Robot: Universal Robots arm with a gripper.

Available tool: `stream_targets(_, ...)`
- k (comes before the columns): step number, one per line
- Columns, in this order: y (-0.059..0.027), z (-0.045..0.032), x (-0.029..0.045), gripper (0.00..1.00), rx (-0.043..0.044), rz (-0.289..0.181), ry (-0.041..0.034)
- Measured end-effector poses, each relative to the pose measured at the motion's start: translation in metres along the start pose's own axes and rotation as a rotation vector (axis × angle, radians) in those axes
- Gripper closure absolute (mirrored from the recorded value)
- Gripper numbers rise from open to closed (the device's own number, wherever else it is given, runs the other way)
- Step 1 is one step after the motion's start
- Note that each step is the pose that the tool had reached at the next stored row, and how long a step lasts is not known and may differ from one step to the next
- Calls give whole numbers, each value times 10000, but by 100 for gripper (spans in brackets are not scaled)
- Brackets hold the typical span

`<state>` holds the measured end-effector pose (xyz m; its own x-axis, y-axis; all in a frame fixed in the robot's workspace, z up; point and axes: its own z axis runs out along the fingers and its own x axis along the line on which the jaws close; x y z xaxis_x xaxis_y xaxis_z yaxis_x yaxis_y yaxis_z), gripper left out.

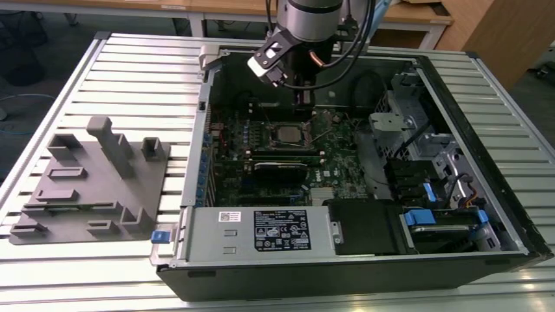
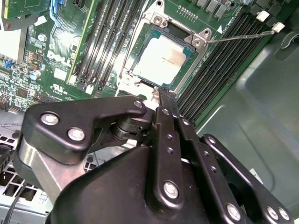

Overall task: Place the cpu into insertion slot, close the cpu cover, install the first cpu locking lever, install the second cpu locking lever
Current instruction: 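Close the cpu cover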

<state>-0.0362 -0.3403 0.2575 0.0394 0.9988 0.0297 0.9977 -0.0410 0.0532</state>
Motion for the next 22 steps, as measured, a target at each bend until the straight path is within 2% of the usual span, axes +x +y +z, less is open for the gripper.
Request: stream_targets(22,80,5,3,89,1,0,-1)
